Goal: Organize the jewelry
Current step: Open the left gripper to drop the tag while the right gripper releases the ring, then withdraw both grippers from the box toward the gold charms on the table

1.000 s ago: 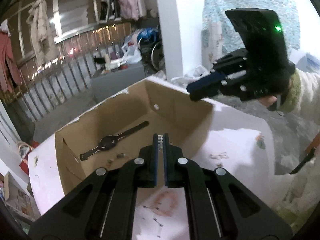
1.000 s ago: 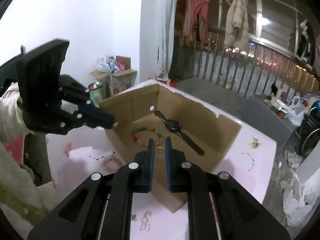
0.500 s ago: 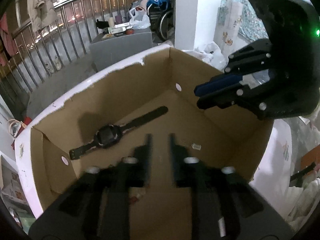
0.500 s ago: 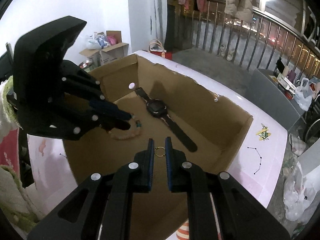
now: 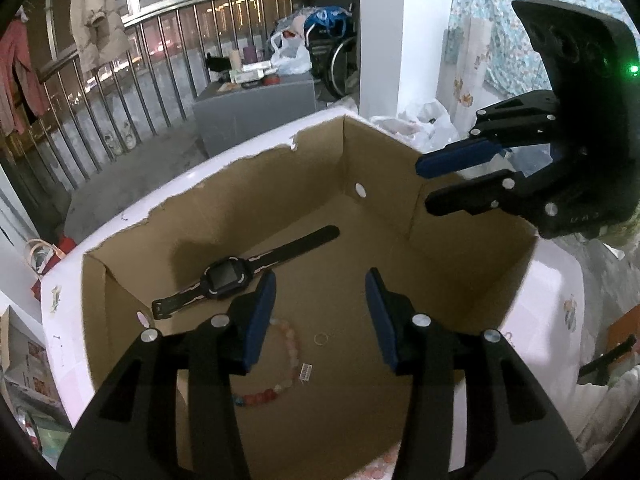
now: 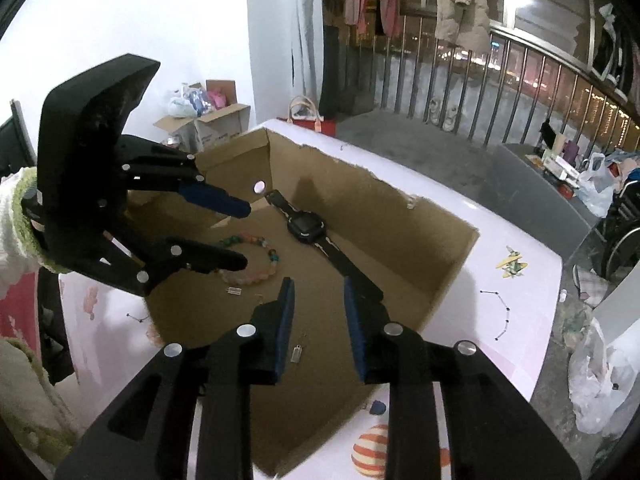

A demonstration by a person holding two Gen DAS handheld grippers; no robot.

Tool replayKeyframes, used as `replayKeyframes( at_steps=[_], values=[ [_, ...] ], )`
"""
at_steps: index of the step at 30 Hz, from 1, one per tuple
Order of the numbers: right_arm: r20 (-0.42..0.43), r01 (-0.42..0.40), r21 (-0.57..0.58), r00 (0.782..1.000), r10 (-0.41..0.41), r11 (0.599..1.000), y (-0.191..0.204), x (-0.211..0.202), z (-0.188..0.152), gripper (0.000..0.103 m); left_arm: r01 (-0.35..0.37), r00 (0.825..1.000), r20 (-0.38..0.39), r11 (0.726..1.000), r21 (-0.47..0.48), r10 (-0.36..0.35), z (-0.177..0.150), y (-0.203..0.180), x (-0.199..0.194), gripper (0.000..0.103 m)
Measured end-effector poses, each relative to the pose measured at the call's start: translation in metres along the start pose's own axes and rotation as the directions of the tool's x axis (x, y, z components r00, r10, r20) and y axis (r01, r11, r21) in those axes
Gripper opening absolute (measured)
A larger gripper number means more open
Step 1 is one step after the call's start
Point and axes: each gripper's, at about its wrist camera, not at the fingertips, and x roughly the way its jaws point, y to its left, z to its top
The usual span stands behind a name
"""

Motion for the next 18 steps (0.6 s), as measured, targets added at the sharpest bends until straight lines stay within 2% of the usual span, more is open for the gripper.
replayKeyframes(
  at_steps=[5,12,18],
  values=[
    [0.065,0.002,-0.005,0.998,-0.002,1.0,0.008,-0.037,-0.012,0.032,-0.009,0.997,0.071,1.0,0.019,0.008,-0.012,-0.013,-0.04,0.046],
    [0.116,-0.018,-0.006,0.993,0.018,1.0,0.029,-0.086,-0.051,0.032,0.022,0.99,0.137,0.999,0.027,-0.025,-0.049,-0.043,-0.088,0.05],
    [0.062,-0.085,-0.011,0.994,0.086,0.996,0.042,-0.09,-0.099,0.032,0.127,0.983,0.123,0.987,0.094,-0.138,-0.079,-0.087,-0.092,0.051]
  ],
)
